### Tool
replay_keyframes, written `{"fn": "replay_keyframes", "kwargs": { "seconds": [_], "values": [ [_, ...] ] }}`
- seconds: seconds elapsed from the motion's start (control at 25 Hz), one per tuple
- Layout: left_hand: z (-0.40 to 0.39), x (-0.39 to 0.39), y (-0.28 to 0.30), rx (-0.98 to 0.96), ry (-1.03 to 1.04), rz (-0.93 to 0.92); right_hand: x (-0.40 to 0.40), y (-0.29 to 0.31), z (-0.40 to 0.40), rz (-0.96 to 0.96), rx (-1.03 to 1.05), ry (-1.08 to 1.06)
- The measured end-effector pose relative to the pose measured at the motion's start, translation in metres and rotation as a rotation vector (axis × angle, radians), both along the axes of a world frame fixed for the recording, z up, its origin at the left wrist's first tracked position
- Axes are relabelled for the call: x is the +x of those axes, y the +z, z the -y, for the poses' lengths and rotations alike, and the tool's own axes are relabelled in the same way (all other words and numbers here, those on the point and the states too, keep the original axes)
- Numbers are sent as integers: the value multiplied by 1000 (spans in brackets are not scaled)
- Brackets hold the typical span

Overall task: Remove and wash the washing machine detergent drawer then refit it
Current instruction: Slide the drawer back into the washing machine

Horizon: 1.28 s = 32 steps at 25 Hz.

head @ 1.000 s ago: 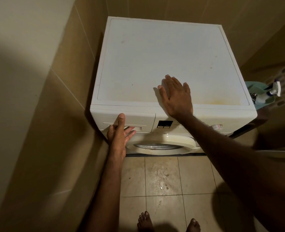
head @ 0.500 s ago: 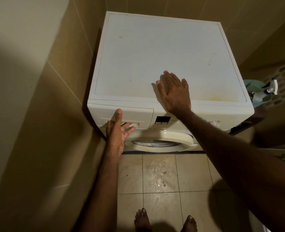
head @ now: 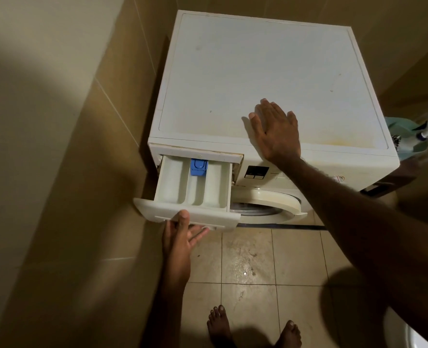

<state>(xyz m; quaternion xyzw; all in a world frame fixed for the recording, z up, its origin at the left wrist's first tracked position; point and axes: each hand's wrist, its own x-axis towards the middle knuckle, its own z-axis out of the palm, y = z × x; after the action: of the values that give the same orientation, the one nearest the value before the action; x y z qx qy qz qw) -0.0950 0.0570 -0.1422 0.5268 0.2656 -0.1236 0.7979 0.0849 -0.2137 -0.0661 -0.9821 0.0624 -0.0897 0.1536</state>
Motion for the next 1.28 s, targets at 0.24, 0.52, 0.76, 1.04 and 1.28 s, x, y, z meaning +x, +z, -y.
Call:
{"fn": "replay_keyframes", "kwargs": {
  "seconds": [0.24, 0.52, 0.76, 1.04, 1.28],
  "values": [
    [-1, -8, 0, -38, 21, -5, 1, 1, 1, -13, -29, 6],
    [24, 71, 9, -51, 13, 72, 0, 0, 1, -6, -33, -1],
    [41, 124, 20, -28, -18, 39, 1, 0, 1, -8, -53, -2],
    [28, 114, 50, 375, -48, -137, -2, 7, -1, -79, -40, 32],
    [38, 109, 109, 1158, -176, 260, -37, 39, -7, -362, -180, 103]
  ]
}}
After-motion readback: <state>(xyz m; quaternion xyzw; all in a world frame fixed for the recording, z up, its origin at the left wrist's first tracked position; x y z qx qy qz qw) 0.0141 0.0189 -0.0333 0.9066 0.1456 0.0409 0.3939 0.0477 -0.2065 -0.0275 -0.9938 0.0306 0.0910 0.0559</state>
